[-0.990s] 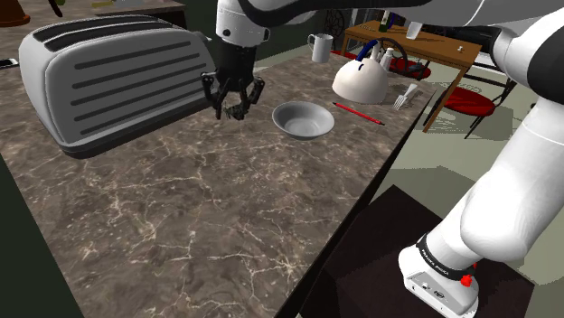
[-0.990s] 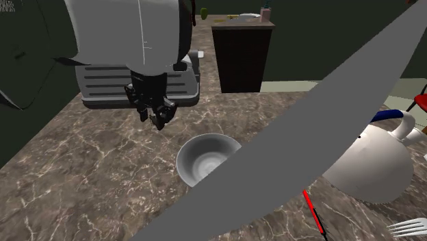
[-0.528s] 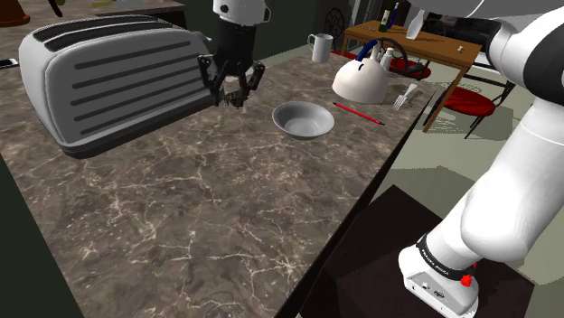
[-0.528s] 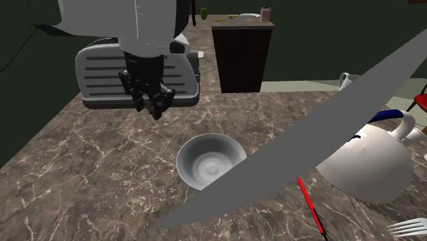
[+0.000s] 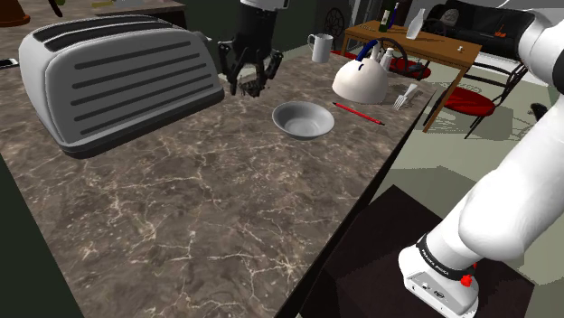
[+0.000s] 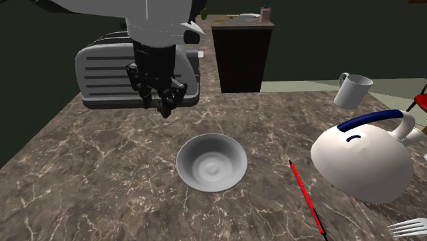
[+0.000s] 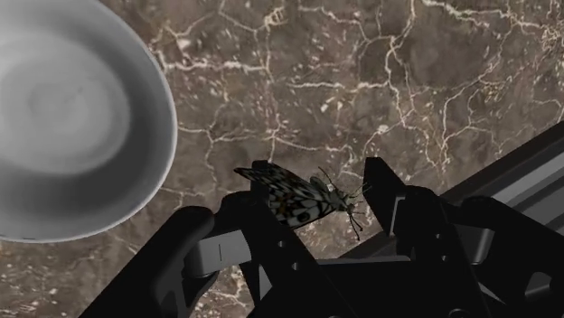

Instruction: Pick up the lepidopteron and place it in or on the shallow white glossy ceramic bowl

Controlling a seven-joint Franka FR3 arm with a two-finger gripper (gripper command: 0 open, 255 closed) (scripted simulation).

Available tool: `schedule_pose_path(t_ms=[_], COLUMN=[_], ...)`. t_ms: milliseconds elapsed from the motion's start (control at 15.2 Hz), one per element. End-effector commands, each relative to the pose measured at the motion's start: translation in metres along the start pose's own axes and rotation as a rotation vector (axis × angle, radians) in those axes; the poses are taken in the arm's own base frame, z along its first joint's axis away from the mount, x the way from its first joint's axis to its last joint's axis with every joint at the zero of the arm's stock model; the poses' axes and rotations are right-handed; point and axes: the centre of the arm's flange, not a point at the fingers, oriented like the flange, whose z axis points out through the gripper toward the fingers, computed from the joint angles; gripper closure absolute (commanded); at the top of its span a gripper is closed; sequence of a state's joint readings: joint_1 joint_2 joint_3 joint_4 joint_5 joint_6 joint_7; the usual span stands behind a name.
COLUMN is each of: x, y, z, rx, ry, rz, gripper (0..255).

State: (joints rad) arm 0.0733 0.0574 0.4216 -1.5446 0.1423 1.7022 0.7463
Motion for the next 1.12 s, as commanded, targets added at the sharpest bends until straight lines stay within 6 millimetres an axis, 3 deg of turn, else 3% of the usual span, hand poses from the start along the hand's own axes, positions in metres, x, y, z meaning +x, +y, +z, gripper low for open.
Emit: schedule_pose_path(t_ms=[0,660,1056], x=[-0.004,-0.023,-0.022], y=[0.026,0.153,0.159], z=[-0.004,-0.025,0.006], rx=[0.001,0.001,0.001], ry=[0.0,0.0,0.0], rz=[0.0,0.0,0.0], gripper=[255,255,255])
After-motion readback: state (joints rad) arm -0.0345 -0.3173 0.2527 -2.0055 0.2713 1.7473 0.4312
